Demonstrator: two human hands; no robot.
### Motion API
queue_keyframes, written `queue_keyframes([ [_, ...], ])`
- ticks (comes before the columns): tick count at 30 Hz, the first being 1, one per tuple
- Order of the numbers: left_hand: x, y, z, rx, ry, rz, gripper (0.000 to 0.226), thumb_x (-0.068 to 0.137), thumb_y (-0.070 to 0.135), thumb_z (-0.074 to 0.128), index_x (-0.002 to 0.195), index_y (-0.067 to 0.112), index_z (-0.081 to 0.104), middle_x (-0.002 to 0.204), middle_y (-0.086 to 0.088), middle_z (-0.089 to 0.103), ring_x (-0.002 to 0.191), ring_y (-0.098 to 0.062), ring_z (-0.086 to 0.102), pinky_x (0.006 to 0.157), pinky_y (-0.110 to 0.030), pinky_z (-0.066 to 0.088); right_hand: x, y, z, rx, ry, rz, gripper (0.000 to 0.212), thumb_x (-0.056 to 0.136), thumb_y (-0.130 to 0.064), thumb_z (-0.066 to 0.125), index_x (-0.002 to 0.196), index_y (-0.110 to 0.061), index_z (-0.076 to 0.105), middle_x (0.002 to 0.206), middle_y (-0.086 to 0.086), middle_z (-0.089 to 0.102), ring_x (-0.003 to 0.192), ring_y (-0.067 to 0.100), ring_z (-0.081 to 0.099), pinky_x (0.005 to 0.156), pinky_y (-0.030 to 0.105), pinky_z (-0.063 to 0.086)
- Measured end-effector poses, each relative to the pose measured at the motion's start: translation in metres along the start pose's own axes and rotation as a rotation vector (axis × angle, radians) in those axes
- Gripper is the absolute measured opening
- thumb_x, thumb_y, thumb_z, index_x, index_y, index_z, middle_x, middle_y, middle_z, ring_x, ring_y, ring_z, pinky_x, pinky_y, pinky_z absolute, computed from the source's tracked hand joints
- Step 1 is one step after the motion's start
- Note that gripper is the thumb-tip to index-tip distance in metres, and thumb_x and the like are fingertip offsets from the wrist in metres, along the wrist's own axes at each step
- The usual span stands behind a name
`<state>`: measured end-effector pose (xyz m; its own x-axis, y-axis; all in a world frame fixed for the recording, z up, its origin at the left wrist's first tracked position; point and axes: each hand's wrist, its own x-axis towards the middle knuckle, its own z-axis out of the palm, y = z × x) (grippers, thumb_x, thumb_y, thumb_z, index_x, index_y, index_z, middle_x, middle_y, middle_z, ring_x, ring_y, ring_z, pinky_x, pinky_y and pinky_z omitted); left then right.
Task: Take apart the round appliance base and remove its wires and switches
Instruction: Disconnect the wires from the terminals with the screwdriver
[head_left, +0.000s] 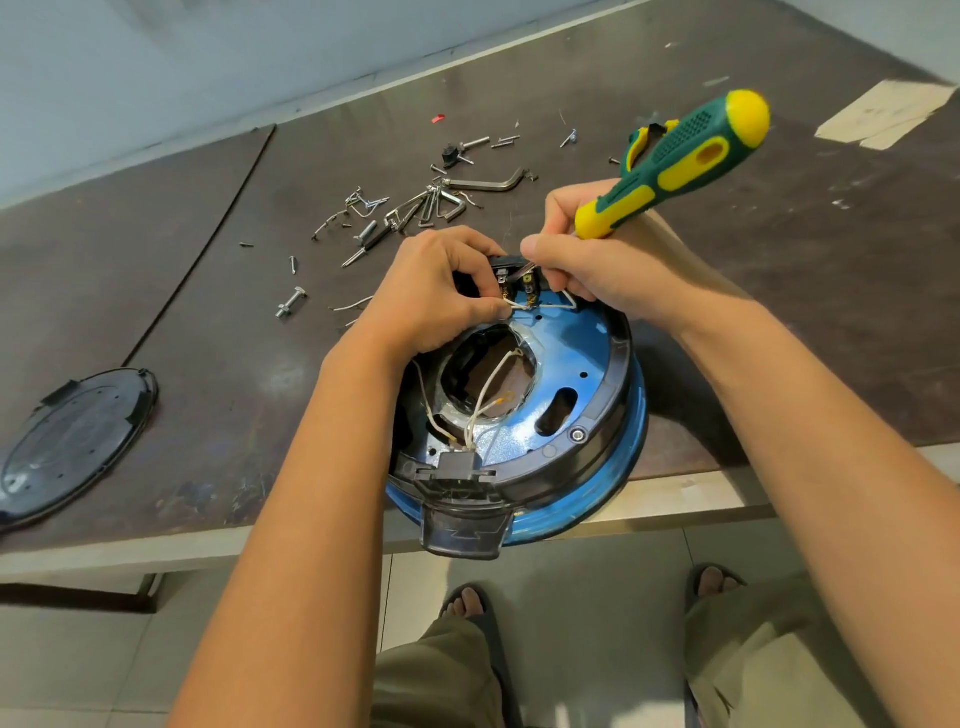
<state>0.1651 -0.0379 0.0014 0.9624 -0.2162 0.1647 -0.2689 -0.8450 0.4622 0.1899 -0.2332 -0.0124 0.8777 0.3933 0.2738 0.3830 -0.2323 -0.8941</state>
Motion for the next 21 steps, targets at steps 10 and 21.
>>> queue_keyframes([
  [10,0.001,0.001,-0.001,-0.002,-0.015,0.014,0.01,0.072,0.019,0.086,0.073,0.013,0.077,0.116,0.005,0.067,0.106,-0.013,0.06,0.1,-0.038,0.042,0.003,-0.009,0.004,-0.265,-0.079,-0.026,0.031,0.095,-0.027,0.065,0.068,-0.025,0.05,0.053,-0.007,0.058,0.059,0.008,0.052,0.072,0.036,0.046],
  [21,0.001,0.0,0.001,-0.003,-0.007,0.0,0.01,0.071,0.019,0.086,0.073,0.013,0.078,0.117,0.004,0.066,0.106,-0.013,0.06,0.099,-0.037,0.042,-0.001,-0.017,0.003,-0.187,-0.057,0.036,0.031,0.099,-0.026,0.061,0.07,-0.022,0.05,0.065,-0.001,0.059,0.059,0.011,0.052,0.083,0.048,0.053],
])
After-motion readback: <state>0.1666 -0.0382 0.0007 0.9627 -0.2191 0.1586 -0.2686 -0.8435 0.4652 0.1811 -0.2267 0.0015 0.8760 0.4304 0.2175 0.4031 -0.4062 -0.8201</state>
